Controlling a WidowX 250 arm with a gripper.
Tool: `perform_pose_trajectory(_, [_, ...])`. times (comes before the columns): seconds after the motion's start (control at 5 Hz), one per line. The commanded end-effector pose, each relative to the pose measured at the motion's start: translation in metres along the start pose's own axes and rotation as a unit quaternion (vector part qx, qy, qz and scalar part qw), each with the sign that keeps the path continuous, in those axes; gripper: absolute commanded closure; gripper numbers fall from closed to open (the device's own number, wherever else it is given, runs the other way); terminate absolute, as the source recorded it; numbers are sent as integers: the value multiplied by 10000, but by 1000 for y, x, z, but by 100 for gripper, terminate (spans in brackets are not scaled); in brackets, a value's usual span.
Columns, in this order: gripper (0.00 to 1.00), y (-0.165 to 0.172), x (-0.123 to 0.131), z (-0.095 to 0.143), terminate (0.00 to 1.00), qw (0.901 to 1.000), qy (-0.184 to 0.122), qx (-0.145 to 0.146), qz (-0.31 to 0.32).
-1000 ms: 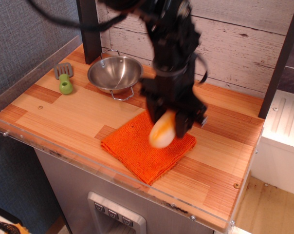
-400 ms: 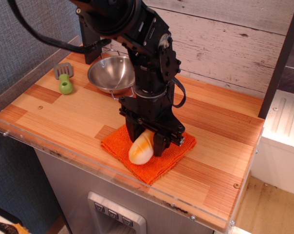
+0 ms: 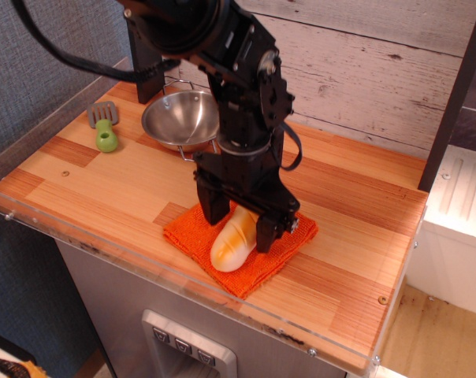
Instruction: Hold the hotdog from top right of the table and place it on top of orange cloth, which is in center of the table.
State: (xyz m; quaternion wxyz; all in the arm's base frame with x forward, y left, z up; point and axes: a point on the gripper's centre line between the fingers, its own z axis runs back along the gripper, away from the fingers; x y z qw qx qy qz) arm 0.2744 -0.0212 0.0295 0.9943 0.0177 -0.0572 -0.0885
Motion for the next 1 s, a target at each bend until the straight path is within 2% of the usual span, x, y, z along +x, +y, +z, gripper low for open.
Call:
perform_pose_trajectory(0.0, [0, 24, 18, 63, 0, 9962, -767, 156, 381])
perform_pose_trajectory(0.2, [0, 37, 22, 62, 0, 9949, -740, 6, 680])
perform_pose_trajectory(0.4, [0, 41, 27, 55, 0, 9973, -339, -227, 609])
perform_pose_trajectory(0.6, [0, 41, 27, 55, 0, 9973, -339, -227, 609])
perform_pose_trajectory(0.8, [0, 41, 27, 55, 100, 9973, -339, -227, 609])
